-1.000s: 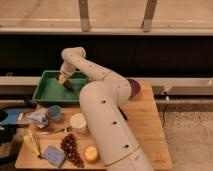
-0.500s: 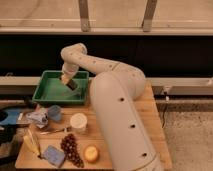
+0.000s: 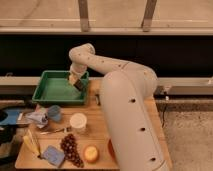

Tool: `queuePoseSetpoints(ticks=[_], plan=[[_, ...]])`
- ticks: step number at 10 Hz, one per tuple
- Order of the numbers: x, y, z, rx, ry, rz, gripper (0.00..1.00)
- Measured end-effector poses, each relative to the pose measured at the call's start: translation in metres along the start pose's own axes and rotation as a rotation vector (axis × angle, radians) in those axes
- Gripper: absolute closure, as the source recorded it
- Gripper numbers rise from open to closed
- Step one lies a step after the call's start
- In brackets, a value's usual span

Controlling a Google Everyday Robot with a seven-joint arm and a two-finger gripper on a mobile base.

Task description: Wipe tray with eraser

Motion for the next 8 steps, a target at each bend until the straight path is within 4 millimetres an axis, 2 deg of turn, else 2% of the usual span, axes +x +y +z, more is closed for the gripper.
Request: queuePoseSetpoints(ticks=[4,6,8], plan=[[-0.047,-0.005,0.040,-0.046,-0.029,-0.043,1.00],[-0.059,-0.008,0.054,-0.074,-0.033,-0.075,1.00],[-0.067,0.007,0.059,-0.111,-0.030,-0.120,1.00]])
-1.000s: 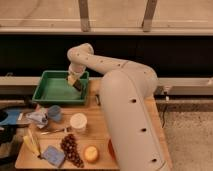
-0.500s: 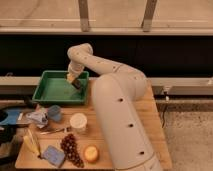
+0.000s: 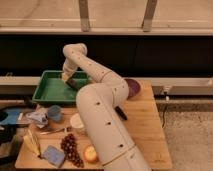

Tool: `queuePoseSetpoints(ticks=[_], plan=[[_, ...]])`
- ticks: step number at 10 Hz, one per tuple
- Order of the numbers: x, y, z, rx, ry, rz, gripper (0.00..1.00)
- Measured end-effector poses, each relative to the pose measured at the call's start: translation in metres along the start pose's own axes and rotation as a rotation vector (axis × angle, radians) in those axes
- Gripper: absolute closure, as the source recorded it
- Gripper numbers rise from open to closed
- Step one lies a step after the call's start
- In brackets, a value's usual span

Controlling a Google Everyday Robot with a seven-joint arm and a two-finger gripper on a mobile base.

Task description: Wipe tray with eraser

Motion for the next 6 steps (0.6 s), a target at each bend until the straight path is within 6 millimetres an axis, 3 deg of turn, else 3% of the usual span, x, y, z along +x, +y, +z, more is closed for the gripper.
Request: queuePoseSetpoints(ticks=[4,6], plan=[[-0.003,0.062,-0.007,-0.072,-0.016,-0.074,1.00],[0.007,0.088,-0.010,-0.087,-0.012,-0.070,1.00]])
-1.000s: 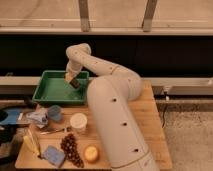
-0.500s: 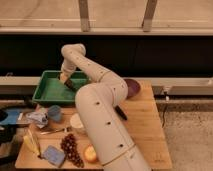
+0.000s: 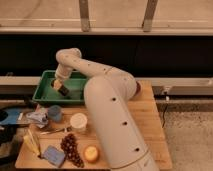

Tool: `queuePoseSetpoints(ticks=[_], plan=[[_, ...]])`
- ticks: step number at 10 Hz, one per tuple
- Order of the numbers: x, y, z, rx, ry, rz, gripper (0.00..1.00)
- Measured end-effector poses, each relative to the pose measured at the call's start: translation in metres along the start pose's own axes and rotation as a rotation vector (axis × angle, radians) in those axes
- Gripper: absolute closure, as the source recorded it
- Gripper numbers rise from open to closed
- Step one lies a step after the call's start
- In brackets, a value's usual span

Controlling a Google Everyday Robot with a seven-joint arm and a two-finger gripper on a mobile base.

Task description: Wipe tray with eraser

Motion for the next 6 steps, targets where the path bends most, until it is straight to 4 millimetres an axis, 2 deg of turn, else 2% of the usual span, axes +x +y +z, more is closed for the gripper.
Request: queuePoseSetpoints(ticks=[3,4,6], plan=[[0.014,0.010,-0.008,0.022,0.023,0.035,1.00],[0.020,0.003,-0.012,0.044,0.039,0.046,1.00],[0.032,-0.026,-0.020,0.087,0.062,0.068,1.00]])
